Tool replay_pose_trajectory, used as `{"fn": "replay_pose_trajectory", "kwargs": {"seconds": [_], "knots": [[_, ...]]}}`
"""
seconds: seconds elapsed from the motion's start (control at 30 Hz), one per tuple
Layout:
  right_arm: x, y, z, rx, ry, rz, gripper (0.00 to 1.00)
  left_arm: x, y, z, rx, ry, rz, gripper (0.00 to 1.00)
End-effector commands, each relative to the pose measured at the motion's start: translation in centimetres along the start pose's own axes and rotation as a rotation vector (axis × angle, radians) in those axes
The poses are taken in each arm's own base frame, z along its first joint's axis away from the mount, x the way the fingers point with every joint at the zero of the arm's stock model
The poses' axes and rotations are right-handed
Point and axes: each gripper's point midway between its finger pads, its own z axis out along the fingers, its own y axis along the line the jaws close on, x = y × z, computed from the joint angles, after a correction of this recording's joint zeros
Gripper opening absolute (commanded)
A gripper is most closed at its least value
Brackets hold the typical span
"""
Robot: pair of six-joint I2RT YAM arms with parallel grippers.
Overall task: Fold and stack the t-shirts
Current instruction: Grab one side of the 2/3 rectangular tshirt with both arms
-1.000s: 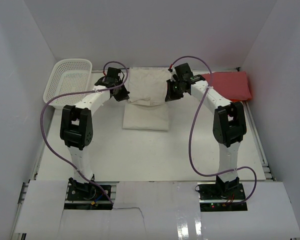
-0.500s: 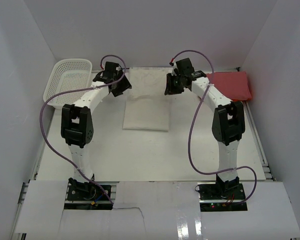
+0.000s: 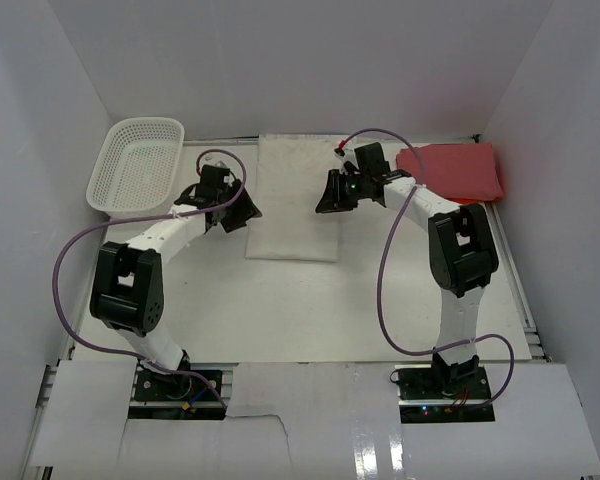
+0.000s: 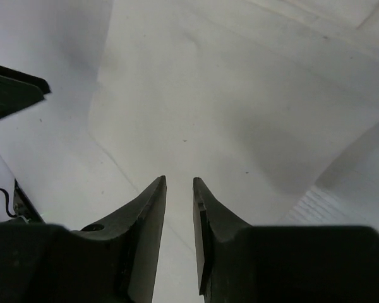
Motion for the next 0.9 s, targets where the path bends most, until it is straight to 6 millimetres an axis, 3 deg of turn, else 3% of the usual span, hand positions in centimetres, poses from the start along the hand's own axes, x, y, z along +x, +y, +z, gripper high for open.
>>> {"fn": "replay_pose_trajectory", "kwargs": {"seconds": [0.0,0.1,0.13,0.17,0.23,0.27,0.33,0.37,0.5,0.53,0.87], "knots": [[-0.7,2.9,0.4,-0.129,-0.033,-0.034,0.3,2.8,-0.2,-0.1,0.1,0.047,0.018,0.63],[1.8,2.0,0.1,-0.078,0.002,-0.022,0.34,5.7,2.0,0.3,0.081,0.098,0.026,0.63],[3.6,1.6,-0.3,-0.066,0.032,-0.001,0.38,7.1,3.1,0.4,0.06,0.124,0.027,0.63],[4.4,1.5,-0.6,-0.065,0.039,0.008,0.44,7.5,3.3,0.0,0.069,0.132,0.026,0.66],[5.9,1.4,-1.2,-0.065,0.042,0.019,0.46,8.3,3.8,-0.5,0.064,0.14,0.024,0.69],[7.6,1.4,-2.0,-0.062,0.055,0.032,0.46,9.0,4.3,-1.2,0.066,0.144,0.024,0.72],[8.1,2.0,-3.2,-0.067,0.024,0.029,0.48,9.3,4.8,-1.8,0.059,0.138,0.026,0.73],[9.8,1.5,-3.4,-0.06,0.046,0.051,0.49,9.8,5.3,-2.1,0.05,0.14,0.025,0.74],[11.2,1.9,-4.4,-0.062,0.028,0.067,0.5,9.4,5.5,-3.0,0.055,0.094,0.019,0.77],[11.2,1.9,-4.6,-0.056,0.021,0.072,0.54,9.3,5.5,-3.0,0.059,0.086,0.019,0.77],[13.2,-0.6,-2.7,0.038,0.065,0.189,0.56,10.8,6.3,0.1,0.047,0.141,-0.002,0.77]]}}
